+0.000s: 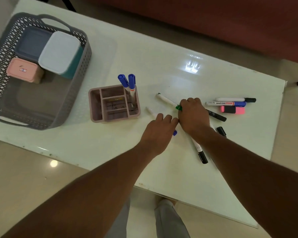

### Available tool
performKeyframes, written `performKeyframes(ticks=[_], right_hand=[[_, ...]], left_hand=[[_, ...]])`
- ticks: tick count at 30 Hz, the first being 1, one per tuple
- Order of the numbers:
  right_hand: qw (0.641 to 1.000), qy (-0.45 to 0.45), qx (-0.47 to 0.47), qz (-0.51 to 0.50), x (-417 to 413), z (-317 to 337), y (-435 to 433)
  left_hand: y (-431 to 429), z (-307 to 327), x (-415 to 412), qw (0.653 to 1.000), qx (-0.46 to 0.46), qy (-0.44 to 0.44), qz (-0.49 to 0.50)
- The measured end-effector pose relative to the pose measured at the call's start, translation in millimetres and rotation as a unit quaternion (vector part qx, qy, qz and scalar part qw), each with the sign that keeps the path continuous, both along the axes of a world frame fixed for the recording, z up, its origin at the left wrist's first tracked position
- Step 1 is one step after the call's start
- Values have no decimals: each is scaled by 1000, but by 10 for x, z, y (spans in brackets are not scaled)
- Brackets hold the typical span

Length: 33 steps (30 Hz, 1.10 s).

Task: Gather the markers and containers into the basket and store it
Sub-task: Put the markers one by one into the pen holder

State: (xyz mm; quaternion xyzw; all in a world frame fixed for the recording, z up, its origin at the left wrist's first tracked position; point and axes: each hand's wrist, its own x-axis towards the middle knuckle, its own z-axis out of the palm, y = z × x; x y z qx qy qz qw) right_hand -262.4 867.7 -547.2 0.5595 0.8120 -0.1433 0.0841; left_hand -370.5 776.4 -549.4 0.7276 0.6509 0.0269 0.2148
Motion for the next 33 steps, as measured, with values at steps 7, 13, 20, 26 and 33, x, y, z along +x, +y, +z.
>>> performKeyframes(ticks=[7,13,20,26,33], right_hand=[[970,217,15,-106,107,439,-63],[883,430,-43,-182,-144,1185,-229],[898,431,-40,-77,-781,1368,-273],[940,336,-61,-14,-1008,974,-352],[950,290,-106,-49,-1039,739,-446]], left_hand=[[-159,552,-91,969,131,-164,133],[-260,1208,-527,843,303,-282,344],[-409,938,-817,843,276,-230,401],[-421,854,-756,853,276,-233,378],[-419,1059,-688,832,291,-238,408]])
